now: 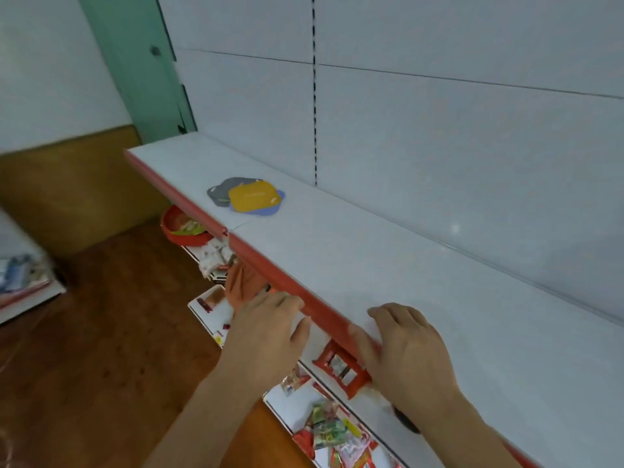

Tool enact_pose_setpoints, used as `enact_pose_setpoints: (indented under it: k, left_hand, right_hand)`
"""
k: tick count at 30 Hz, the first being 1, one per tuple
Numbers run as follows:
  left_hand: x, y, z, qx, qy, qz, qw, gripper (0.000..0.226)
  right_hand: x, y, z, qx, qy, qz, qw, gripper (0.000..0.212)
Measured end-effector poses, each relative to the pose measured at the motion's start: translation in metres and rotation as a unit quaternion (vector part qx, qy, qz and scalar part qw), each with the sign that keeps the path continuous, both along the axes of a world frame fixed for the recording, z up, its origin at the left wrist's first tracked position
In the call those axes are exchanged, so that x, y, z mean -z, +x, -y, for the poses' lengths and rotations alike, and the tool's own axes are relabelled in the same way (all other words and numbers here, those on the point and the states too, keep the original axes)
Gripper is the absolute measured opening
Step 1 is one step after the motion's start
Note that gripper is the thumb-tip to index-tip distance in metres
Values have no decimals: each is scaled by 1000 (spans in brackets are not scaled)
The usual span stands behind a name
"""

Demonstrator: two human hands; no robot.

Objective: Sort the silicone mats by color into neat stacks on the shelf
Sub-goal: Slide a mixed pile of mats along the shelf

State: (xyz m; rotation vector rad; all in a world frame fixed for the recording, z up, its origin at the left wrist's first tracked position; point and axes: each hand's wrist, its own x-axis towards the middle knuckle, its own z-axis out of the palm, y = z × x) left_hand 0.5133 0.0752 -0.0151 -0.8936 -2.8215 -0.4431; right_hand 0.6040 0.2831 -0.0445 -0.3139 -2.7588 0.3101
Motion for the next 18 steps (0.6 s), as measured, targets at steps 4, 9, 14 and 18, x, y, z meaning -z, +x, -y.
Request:
enact_pose_setpoints:
  k: [4,9,14,18]
  left_hand:
    - [-9,-63,23,-41,-1,-5,999,28]
    - [-12,-119,55,-61,5,20,998,23]
    - [-5,-194,90,-62,39,39,997,26]
    - [-3,-267,116,-42,58,45,996,29]
  right_hand:
    - [-4,-69,24,-33,-8,-1,999,47]
    - [-3,-143,55,-63,-6,6,998,54]
    - [1,-219,90,-59,10,-2,998,48]
    - [5,-281,120,-26,22,-1,999,48]
